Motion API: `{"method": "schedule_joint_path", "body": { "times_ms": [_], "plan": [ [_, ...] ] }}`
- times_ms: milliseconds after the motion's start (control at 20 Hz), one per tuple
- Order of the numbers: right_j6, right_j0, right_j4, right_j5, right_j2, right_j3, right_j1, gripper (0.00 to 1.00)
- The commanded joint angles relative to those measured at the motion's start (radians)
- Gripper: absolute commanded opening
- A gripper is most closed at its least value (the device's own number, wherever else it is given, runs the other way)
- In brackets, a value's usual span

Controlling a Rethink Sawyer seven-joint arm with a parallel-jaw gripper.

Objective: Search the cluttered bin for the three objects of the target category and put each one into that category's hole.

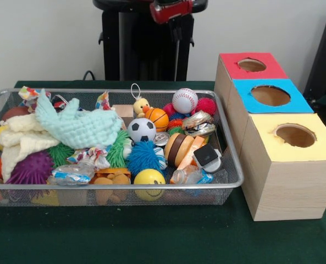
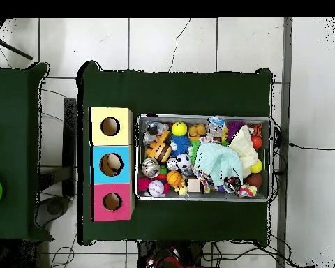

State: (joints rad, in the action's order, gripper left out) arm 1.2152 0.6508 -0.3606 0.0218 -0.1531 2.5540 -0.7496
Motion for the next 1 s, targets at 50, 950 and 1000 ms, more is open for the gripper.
{"method": "schedule_joint_path", "body": {
  "times_ms": [50,950,1000],
  "plan": [
    [-0.082,-0.11,0.191,-0.539,-0.044,-0.118,-0.559,0.0],
    [0.022,-0.245,0.455,-0.833,-0.014,-0.195,-0.895,0.0],
    [0.069,-0.257,0.409,-0.888,-0.015,-0.231,-0.906,0.0]
  ]
}}
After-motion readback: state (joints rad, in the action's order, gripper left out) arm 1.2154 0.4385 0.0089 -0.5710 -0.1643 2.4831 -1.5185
